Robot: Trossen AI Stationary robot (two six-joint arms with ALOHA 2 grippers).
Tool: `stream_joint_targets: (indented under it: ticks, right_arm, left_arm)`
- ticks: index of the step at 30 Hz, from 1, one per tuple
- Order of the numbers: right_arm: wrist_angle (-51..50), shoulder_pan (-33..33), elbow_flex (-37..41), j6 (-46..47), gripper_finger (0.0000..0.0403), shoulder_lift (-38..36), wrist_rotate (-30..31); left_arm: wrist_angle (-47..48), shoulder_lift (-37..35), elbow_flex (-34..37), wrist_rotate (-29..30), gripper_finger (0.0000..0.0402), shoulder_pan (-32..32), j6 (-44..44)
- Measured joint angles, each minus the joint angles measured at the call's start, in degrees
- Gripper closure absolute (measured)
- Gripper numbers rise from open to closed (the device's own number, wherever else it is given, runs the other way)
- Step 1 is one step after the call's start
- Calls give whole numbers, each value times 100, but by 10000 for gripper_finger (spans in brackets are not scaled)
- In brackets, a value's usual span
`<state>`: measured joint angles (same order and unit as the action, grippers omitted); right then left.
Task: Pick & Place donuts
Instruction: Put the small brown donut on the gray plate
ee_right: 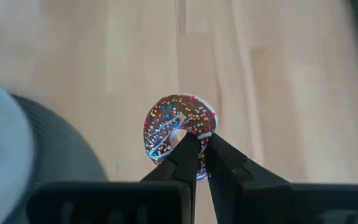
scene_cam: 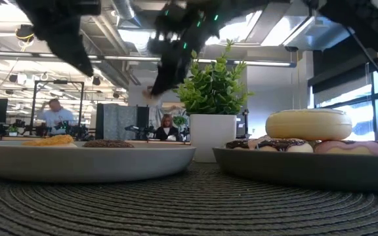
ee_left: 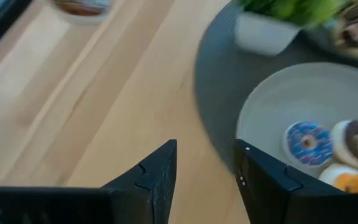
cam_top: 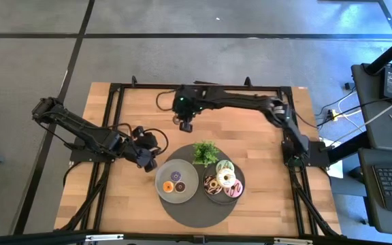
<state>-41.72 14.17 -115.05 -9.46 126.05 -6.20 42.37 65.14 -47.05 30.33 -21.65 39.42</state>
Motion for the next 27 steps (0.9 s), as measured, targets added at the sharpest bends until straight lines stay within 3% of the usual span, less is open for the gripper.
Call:
stream_joint_targets:
  ticks: [6,11,27]
  right_arm:
    - [-26,4,-1,11,372,729,4]
    - [14,2,-4,12,372,1077,2]
    - [-10,-20,-4,12,372,1166,9]
  left_arm:
    - [809,0,0,-2,250,0,750]
    - [883,0,0,0,253,0,889]
    - [878,0,0,22,253,0,892]
